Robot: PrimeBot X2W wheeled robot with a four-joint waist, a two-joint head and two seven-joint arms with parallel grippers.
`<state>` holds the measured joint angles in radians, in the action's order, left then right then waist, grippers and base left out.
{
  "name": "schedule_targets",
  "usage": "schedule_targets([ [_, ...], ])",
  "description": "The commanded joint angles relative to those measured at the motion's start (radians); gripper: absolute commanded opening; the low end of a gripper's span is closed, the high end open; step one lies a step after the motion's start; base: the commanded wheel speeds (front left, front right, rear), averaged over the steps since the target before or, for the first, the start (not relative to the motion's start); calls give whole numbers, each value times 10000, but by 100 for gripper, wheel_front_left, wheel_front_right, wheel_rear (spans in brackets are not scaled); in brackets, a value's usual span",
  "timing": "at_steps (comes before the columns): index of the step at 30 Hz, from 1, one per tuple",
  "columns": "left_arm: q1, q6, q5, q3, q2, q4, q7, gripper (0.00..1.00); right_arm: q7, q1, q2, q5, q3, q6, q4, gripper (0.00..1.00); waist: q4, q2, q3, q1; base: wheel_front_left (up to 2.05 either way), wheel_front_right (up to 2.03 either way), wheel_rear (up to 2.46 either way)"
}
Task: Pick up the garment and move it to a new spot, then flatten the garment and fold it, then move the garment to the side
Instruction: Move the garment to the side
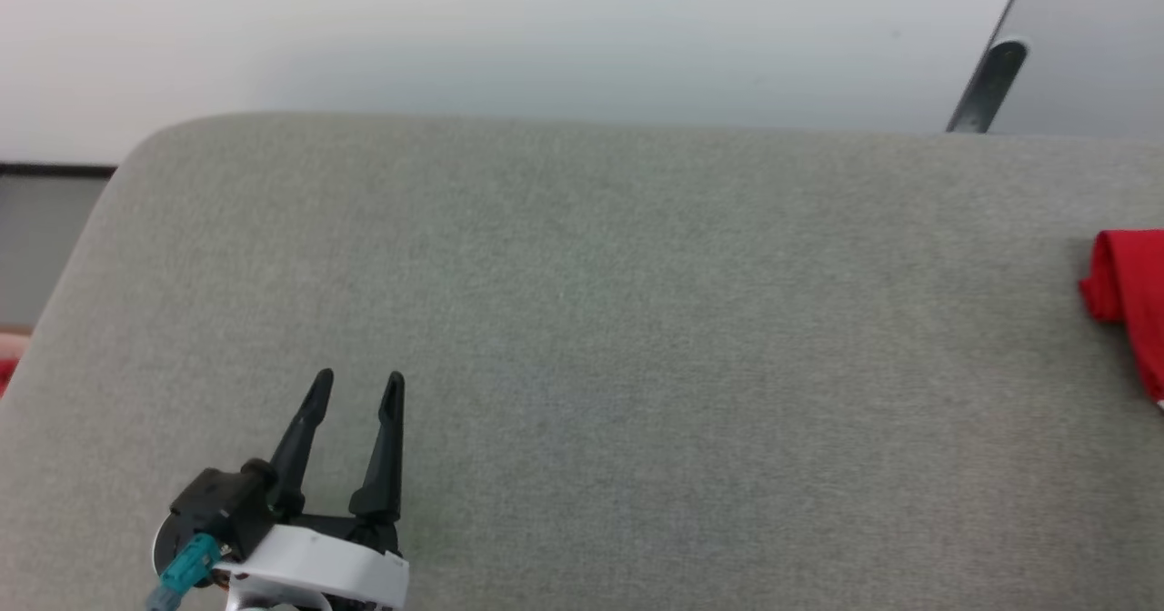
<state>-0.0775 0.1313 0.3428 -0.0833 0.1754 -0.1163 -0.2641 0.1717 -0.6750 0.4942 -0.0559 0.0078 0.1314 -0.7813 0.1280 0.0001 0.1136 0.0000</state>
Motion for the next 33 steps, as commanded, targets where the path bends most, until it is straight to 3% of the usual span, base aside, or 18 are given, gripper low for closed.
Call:
schedule_targets([
  [1,91,-10,-69,13,47,-5,7,100,166,277,-147,-40,-81,-16,112,100,-379,-1,-432,0,0,0,0],
  [12,409,-10,-46,56,114,-126,8,100,928,2527,-1712,592,-111,-16,1975,100,-643,-1,-1288,0,0,0,0],
  [20,528,-10,70,292,247,-272,8,100,938,4425,-2401,1031,-503,-16,3888,100,-502,-1,-1527,0,0,0,0],
  [33,785,-10,-260,1123,218,-915,8,100,941,5983,-3142,1131,-1140,-16,5029,100,-427,-1,-1789,0,0,0,0],
])
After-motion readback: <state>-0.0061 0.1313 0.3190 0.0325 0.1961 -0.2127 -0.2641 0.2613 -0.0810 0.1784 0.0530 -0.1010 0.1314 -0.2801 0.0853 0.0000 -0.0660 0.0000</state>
